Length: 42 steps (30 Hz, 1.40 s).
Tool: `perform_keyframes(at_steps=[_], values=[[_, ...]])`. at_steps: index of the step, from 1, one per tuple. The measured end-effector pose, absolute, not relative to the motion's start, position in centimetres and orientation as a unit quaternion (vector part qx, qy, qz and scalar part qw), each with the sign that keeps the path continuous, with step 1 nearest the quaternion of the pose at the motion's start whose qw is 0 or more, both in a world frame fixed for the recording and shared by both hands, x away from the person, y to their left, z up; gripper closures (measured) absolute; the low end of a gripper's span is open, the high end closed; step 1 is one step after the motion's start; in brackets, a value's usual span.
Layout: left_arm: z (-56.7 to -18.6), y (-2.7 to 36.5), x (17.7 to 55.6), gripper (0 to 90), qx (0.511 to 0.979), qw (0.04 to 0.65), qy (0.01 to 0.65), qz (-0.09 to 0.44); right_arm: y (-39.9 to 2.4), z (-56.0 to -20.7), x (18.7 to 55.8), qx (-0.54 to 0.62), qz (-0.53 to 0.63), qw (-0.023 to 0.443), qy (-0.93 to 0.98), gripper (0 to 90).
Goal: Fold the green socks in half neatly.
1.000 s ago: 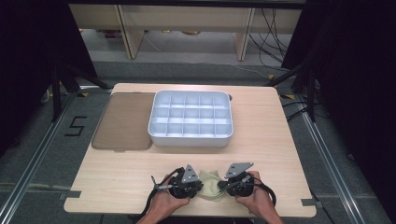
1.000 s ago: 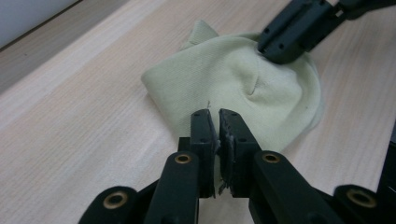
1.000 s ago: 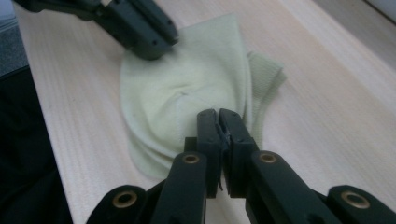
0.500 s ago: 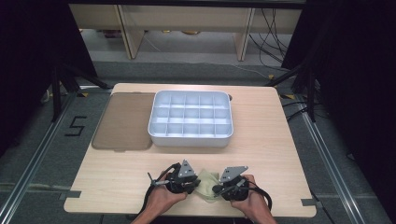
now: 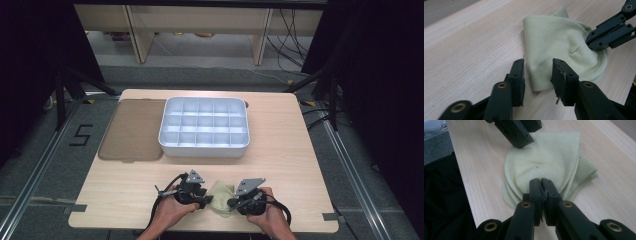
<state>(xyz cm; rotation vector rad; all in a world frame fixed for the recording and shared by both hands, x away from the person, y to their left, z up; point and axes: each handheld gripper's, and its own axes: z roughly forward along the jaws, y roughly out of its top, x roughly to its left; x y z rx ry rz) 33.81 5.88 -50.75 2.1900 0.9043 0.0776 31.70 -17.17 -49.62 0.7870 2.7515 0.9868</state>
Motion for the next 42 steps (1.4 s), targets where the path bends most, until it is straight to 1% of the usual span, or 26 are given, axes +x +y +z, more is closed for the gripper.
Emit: perform_keyframes(at_steps=[4, 6, 9, 10, 11, 12, 13, 15, 21, 23, 25, 28, 33, 37, 40, 41, 42], values=[[-50.8, 5.9, 33.8, 73.0, 0.853, 0.384, 0.354, 0.019, -17.2, -49.6, 31.7, 0.26, 0.325, 0.057, 0.907, 87.5], [-50.9, 6.1, 33.9, 79.5, 0.839, 0.402, 0.367, 0.012, -17.2, -49.6, 31.7, 0.258, 0.327, 0.056, 0.907, 87.4], [-50.8, 6.2, 33.7, 83.0, 0.833, 0.412, 0.369, 0.012, -17.3, -49.5, 31.8, 0.256, 0.322, 0.055, 0.91, 87.3], [-50.7, 6.3, 33.7, 83.5, 0.84, 0.406, 0.359, 0.016, -17.3, -49.5, 31.8, 0.256, 0.324, 0.055, 0.909, 87.0], [-50.5, 6.3, 33.6, 83.6, 0.837, 0.41, 0.361, 0.021, -17.3, -49.6, 31.9, 0.256, 0.325, 0.055, 0.909, 86.7], [-50.3, 6.3, 33.6, 83.8, 0.839, 0.409, 0.357, 0.023, -17.2, -49.7, 31.8, 0.259, 0.329, 0.063, 0.906, 86.2], [-50.2, 6.2, 33.5, 83.8, 0.838, 0.412, 0.356, 0.028, -17.3, -49.5, 31.7, 0.259, 0.336, 0.055, 0.904, 85.9], [-49.9, 6.2, 33.4, 83.9, 0.845, 0.407, 0.345, 0.039, -17.6, -49.2, 31.8, 0.259, 0.341, 0.063, 0.901, 85.9], [-49.5, 5.9, 33.1, 83.8, 0.851, 0.403, 0.334, 0.051, -17.6, -48.2, 31.4, 0.244, 0.366, 0.056, 0.896, 86.3], [-49.4, 5.9, 33.0, 83.8, 0.849, 0.404, 0.337, 0.052, -17.0, -48.2, 31.2, 0.242, 0.364, 0.049, 0.898, 86.4], [-49.2, 6.0, 33.0, 83.8, 0.853, 0.403, 0.328, 0.057, -16.5, -48.3, 31.2, 0.237, 0.363, 0.05, 0.9, 86.6], [-49.1, 5.9, 32.8, 83.8, 0.849, 0.404, 0.334, 0.059, -15.8, -48.5, 31.2, 0.226, 0.363, 0.049, 0.902, 86.9], [-49.1, 5.9, 32.8, 83.7, 0.855, 0.402, 0.321, 0.063, -14.6, -49.0, 31.3, 0.213, 0.366, 0.041, 0.905, 87.0], [-49.0, 5.8, 32.7, 83.8, 0.854, 0.402, 0.324, 0.061, -13.7, -49.7, 31.4, 0.21, 0.353, 0.04, 0.911, 87.2], [-49.0, 5.9, 32.7, 83.7, 0.857, 0.399, 0.319, 0.069, -13.4, -50.3, 31.5, 0.206, 0.355, 0.038, 0.911, 88.3], [-49.1, 5.8, 32.5, 83.7, 0.851, 0.404, 0.328, 0.064, -13.4, -50.3, 31.5, 0.206, 0.356, 0.037, 0.911, 88.2], [-49.0, 5.9, 32.5, 83.7, 0.857, 0.4, 0.319, 0.065, -13.4, -50.3, 31.5, 0.205, 0.354, 0.038, 0.912, 88.3]])
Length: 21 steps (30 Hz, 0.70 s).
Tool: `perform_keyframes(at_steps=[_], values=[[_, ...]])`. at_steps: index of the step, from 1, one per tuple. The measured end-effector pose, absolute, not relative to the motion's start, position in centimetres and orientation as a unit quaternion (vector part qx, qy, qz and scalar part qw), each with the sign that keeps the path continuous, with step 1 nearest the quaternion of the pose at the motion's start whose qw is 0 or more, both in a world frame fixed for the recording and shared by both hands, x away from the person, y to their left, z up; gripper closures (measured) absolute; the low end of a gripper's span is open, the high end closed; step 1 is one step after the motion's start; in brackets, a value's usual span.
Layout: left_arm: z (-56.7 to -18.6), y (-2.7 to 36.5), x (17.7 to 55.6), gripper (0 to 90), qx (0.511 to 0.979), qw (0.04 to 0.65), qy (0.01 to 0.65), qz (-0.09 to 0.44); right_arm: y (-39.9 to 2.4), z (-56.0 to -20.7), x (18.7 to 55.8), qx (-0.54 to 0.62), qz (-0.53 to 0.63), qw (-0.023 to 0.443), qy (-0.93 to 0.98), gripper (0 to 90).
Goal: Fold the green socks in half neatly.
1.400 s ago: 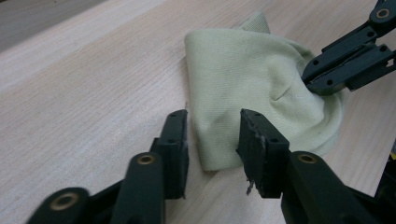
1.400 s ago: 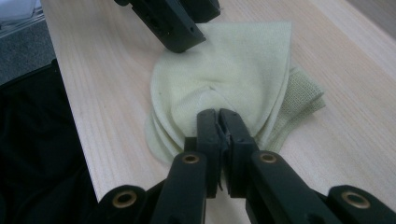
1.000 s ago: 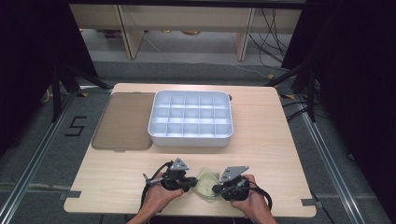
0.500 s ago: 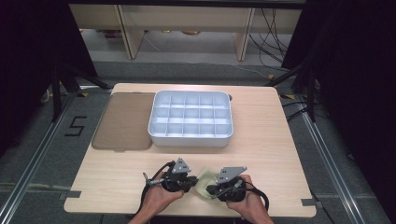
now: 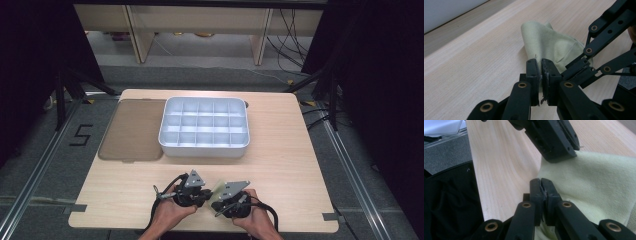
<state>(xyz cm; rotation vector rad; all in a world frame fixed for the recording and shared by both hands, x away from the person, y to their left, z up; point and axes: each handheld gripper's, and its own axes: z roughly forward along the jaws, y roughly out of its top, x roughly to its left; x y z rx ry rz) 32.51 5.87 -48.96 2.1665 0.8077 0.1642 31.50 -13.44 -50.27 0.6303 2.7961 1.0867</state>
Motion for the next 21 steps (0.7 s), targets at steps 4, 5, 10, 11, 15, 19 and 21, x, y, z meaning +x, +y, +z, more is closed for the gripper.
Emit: perform_keyframes(at_steps=[4, 5, 10, 11, 15, 19, 21], values=[[-48.8, 5.9, 32.4, 83.6, 0.856, 0.402, 0.319, 0.066, -13.9, -49.9, 31.9, 0.206, 0.368, 0.043, 0.906, 88.0], [-48.9, 5.8, 32.3, 83.6, 0.85, 0.408, 0.326, 0.065, -14.1, -49.6, 31.9, 0.213, 0.369, 0.044, 0.904, 88.0], [-48.8, 5.8, 32.2, 83.5, 0.853, 0.406, 0.321, 0.07, -15.6, -48.7, 32.9, 0.243, 0.379, 0.06, 0.891, 88.0], [-48.7, 5.8, 32.2, 83.5, 0.854, 0.406, 0.319, 0.071, -16.0, -48.8, 33.5, 0.251, 0.378, 0.069, 0.889, 88.0], [-48.6, 5.7, 32.2, 83.4, 0.857, 0.404, 0.31, 0.073, -16.4, -49.2, 33.9, 0.265, 0.378, 0.078, 0.884, 88.0], [-48.6, 5.7, 32.1, 83.4, 0.858, 0.402, 0.311, 0.074, -16.8, -49.8, 34.4, 0.275, 0.362, 0.082, 0.887, 88.3], [-48.7, 5.7, 32.2, 83.4, 0.856, 0.404, 0.313, 0.075, -17.0, -49.8, 34.5, 0.272, 0.356, 0.078, 0.89, 88.4]])
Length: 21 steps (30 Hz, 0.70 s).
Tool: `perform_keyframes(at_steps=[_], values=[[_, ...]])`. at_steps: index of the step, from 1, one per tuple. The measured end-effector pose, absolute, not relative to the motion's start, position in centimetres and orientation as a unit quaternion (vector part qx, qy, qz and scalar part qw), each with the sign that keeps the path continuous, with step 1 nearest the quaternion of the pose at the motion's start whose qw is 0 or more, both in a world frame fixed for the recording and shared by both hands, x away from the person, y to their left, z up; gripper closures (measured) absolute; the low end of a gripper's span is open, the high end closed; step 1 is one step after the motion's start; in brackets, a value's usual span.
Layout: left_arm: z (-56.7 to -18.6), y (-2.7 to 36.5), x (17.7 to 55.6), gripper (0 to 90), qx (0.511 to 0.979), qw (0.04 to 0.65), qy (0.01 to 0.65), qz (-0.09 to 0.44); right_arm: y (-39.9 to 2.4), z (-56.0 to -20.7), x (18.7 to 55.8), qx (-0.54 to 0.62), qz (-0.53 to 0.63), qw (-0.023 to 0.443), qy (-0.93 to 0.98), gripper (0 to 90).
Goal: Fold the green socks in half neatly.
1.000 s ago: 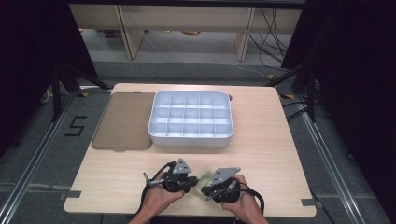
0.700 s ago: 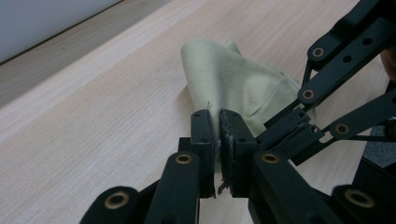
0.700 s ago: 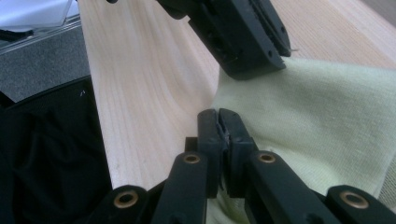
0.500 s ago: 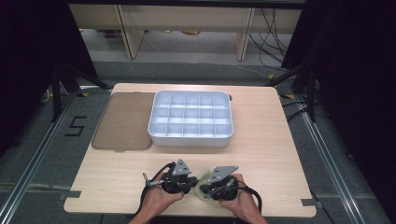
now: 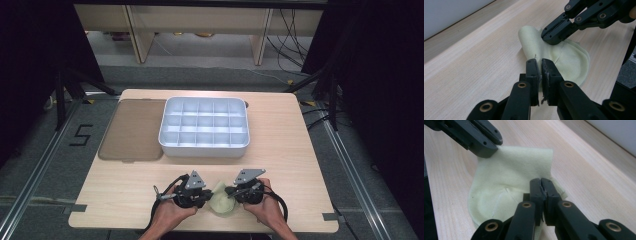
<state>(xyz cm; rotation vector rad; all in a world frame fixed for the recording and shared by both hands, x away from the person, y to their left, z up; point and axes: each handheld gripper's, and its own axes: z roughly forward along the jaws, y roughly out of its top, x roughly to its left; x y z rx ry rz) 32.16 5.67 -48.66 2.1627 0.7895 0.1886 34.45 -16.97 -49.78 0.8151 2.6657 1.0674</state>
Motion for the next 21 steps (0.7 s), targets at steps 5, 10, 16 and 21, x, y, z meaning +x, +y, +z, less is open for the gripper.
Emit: perform_keyframes(at_steps=[5, 10, 16, 21], values=[[-48.6, 5.8, 32.1, 83.3, 0.854, 0.406, 0.317, 0.078, -17.4, -49.5, 34.3, 0.277, 0.354, 0.087, 0.889, 88.1], [-48.3, 6.0, 32.1, 83.3, 0.853, 0.409, 0.313, 0.084, -18.6, -48.3, 33.3, 0.278, 0.377, 0.08, 0.88, 87.7], [-48.2, 5.9, 32.0, 83.3, 0.855, 0.407, 0.31, 0.089, -18.8, -48.7, 32.5, 0.271, 0.372, 0.069, 0.885, 87.3], [-47.9, 5.9, 31.8, 83.2, 0.854, 0.41, 0.308, 0.092, -18.3, -49.8, 32.4, 0.277, 0.354, 0.063, 0.891, 87.3]])
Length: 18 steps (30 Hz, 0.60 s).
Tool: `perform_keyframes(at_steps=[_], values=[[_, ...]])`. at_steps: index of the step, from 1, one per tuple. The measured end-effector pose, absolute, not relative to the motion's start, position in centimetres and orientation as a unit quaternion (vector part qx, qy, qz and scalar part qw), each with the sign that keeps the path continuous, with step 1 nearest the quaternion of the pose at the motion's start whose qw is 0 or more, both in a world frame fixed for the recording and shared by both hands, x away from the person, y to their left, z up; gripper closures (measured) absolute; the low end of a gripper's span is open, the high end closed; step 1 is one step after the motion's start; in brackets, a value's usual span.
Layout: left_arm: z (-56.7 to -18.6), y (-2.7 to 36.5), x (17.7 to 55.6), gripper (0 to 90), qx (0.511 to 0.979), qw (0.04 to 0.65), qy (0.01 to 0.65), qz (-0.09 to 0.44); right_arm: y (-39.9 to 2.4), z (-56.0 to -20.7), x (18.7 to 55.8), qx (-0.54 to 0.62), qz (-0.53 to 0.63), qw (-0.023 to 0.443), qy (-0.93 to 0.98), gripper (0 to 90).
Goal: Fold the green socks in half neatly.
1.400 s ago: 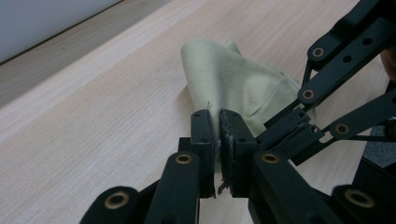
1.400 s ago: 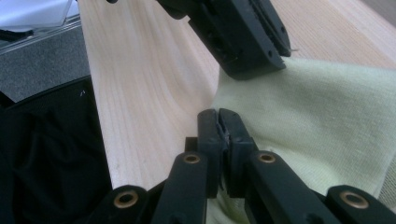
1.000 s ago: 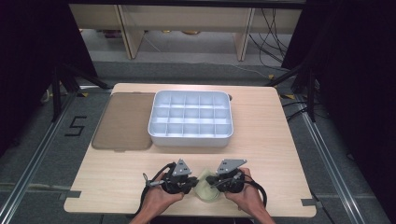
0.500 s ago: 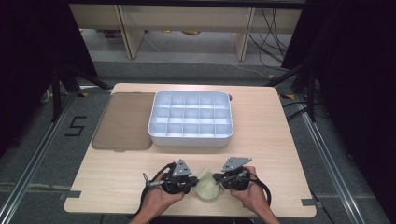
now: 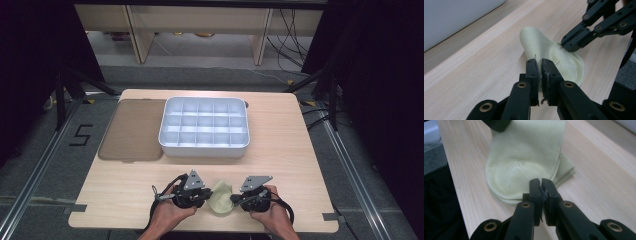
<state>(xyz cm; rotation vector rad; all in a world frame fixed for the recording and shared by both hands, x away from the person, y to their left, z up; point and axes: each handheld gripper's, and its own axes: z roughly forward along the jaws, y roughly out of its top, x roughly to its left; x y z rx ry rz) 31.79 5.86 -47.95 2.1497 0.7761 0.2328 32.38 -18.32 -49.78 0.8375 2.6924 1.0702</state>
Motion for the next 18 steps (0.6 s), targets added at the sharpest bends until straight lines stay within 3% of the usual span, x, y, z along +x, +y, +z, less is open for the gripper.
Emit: perform_keyframes(at_steps=[18], values=[[-47.4, 3.5, 29.7, 83.4, 0.863, 0.423, 0.261, 0.091, -18.6, -50.2, 32.8, 0.281, 0.367, 0.053, 0.885, 87.3]])
